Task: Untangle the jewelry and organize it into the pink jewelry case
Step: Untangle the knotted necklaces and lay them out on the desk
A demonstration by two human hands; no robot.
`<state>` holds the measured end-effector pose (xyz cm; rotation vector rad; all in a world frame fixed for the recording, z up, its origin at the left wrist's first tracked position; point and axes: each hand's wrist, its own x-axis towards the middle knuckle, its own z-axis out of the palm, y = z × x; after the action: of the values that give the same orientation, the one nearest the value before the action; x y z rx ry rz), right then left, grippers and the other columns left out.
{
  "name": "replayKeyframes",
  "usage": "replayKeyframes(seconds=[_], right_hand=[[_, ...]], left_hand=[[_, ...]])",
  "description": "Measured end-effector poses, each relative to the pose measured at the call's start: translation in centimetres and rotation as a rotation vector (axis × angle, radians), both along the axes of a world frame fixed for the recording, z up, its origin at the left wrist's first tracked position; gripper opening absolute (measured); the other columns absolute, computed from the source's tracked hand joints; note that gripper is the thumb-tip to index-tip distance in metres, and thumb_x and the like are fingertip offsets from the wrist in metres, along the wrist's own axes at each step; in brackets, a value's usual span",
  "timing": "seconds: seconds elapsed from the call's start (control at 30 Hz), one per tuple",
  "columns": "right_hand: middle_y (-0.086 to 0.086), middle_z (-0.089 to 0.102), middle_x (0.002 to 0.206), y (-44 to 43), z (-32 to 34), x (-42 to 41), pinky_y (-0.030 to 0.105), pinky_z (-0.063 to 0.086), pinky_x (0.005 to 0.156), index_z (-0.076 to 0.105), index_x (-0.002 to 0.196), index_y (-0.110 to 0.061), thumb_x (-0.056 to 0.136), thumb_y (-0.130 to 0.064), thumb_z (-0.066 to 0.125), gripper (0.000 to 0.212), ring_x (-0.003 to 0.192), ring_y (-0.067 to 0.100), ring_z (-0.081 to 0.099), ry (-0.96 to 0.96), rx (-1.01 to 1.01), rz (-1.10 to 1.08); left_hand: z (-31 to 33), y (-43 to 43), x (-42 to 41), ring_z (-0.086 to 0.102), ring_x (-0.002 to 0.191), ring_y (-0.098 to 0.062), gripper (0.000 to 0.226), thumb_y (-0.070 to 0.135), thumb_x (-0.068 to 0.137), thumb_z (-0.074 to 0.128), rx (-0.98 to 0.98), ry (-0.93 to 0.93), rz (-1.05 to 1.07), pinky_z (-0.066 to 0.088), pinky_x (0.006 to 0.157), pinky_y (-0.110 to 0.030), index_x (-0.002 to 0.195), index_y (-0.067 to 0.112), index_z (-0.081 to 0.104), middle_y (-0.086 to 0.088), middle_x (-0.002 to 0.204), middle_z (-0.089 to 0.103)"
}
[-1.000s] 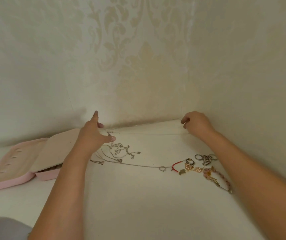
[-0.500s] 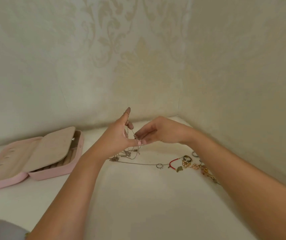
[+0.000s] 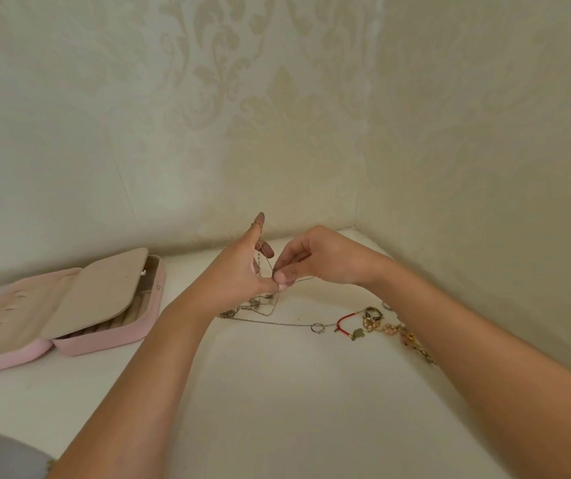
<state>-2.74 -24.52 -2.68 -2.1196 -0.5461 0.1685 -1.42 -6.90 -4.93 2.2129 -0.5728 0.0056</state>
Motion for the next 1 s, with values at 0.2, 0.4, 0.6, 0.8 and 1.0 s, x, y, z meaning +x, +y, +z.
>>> replayKeyframes(seconds=[0.2,0.4,0.6,0.8,1.0], right_hand=[[0.009,0.071,0.078,-0.1,0.1,-0.2,0.015,0.047,0.070,0.071,0.081,-0.008,0.085,-0.010,0.071,0.005,0.068,0.007,0.060,-0.025,-0.096,0.020],[-0.007,0.058,0.066,0.1,-0.1,-0.5,0.018,0.039,0.062,0.063,0.071,-0.015,0.079,-0.015,0.075,0.014,0.060,0.002,0.048,-0.113,-0.240,0.008],[0.004,0.061,0.070,0.3,-0.3,-0.3,0.022,0.048,0.075,0.057,0.080,-0.006,0.087,0.007,0.052,0.016,0.067,0.011,0.057,0.058,0.163,0.022],[0.011,0.062,0.071,-0.4,-0.6,0.3,0.025,0.049,0.070,0.062,0.082,-0.010,0.082,0.008,0.060,0.019,0.064,0.014,0.058,-0.031,0.018,-0.003],[-0.002,0.061,0.071,-0.8,0.0,0.0,0.015,0.043,0.061,0.064,0.079,-0.014,0.080,0.000,0.068,0.014,0.058,0.001,0.051,-0.110,-0.171,0.000]], left_hand=[[-0.2,-0.1,0.0,0.038,0.054,-0.005,0.113,0.017,0.074,0.081,0.022,0.012,0.000,0.035,0.054,-0.013,0.152,0.030,0.001,0.015,0.102,0.045],[-0.3,-0.2,0.2,0.044,0.061,-0.009,0.113,0.018,0.073,0.082,0.083,0.046,-0.025,0.040,0.059,-0.019,0.153,0.028,0.003,0.014,0.103,0.049],[-0.2,-0.4,0.0,0.043,0.052,-0.001,0.110,0.014,0.072,0.083,0.001,0.082,-0.047,0.041,0.058,-0.013,0.153,0.027,0.010,0.012,0.096,0.055],[0.3,-0.3,-0.3,0.052,0.067,-0.010,0.113,0.016,0.072,0.083,-0.067,0.086,-0.033,0.044,0.068,-0.016,0.153,0.030,0.005,0.015,0.103,0.050],[0.0,-0.2,-0.3,0.041,0.055,-0.001,0.116,0.018,0.072,0.083,-0.048,0.081,-0.030,0.042,0.060,-0.013,0.153,0.030,0.002,0.012,0.102,0.049]])
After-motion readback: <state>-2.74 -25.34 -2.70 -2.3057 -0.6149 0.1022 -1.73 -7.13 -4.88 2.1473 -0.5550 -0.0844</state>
